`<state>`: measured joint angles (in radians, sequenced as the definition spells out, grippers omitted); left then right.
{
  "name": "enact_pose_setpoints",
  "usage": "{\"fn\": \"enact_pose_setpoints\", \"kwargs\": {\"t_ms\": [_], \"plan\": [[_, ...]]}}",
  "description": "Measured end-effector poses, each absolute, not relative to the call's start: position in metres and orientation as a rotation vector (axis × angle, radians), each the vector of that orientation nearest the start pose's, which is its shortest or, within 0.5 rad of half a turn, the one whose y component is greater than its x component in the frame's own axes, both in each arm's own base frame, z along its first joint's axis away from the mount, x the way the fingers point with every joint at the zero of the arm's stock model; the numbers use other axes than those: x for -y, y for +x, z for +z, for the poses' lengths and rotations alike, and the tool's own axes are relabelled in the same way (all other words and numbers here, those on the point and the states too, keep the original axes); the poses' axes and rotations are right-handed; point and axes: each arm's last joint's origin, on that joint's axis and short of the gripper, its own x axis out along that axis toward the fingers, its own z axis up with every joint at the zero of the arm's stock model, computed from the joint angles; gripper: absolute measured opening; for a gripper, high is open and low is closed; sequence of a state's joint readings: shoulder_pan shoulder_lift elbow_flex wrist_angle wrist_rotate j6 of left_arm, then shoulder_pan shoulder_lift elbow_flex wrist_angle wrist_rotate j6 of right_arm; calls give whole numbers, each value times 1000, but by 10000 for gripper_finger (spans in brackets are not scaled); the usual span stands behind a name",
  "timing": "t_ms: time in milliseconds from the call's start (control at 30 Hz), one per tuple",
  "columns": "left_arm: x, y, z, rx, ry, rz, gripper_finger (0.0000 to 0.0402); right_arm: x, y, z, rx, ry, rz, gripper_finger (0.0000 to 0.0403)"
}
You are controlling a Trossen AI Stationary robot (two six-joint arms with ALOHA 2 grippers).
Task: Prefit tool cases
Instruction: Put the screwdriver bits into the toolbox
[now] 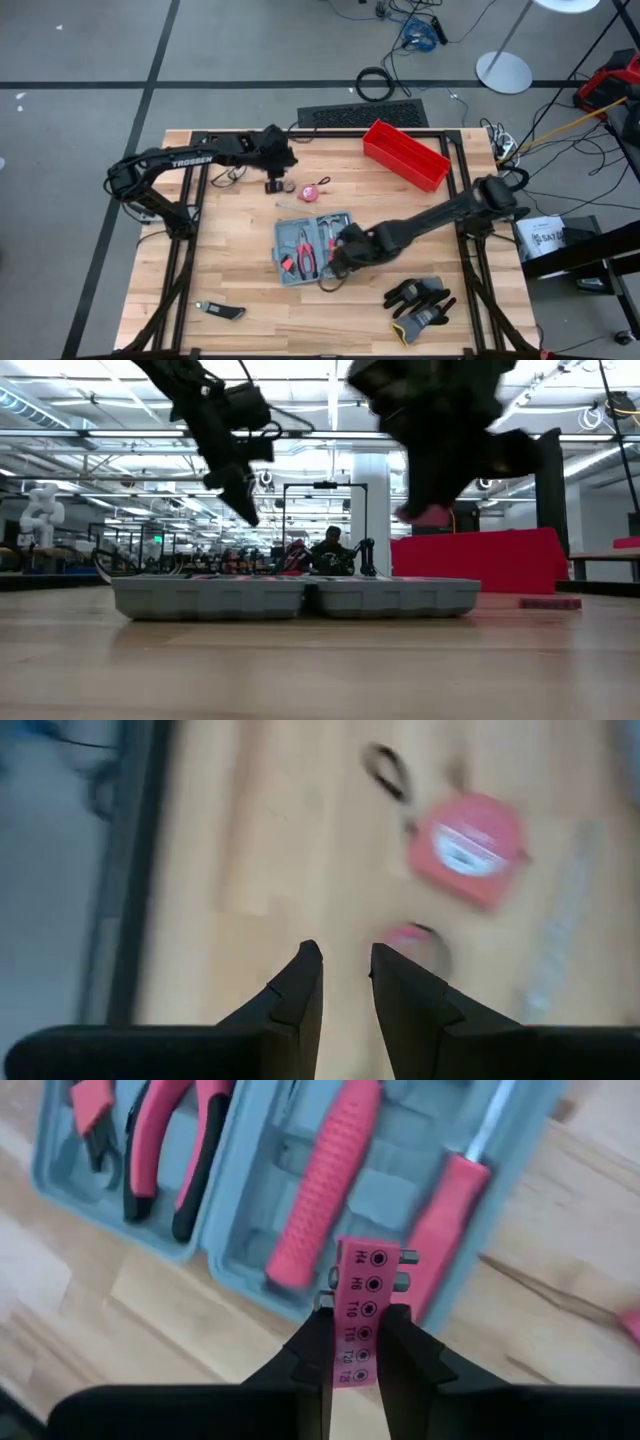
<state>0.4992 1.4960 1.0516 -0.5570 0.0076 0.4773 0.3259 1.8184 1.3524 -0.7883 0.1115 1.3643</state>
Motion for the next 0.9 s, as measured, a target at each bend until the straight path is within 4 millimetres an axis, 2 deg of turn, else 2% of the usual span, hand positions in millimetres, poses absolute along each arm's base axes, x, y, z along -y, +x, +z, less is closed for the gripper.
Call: {"fn": "enact_pose_setpoints", "kwargs": {"t_ms": [100, 233, 433, 667, 900], "plan": [[-130, 257, 213, -1089, 127, 59, 93, -109, 367, 207, -1189, 890, -659, 47], [-105, 253, 187, -1092, 113, -124, 93, -107, 387, 202, -1338, 812, -720, 47], [-77, 257, 166, -1034, 136, -199, 93, -114, 410, 201, -1404, 801, -714, 47], [-69, 259, 156, -951, 100, -159, 93, -115, 415, 183, -1444, 809, -778, 47], [-69, 258, 154, -952, -4, -100, 93, -112, 413, 177, -1454, 815, -880, 47]]}}
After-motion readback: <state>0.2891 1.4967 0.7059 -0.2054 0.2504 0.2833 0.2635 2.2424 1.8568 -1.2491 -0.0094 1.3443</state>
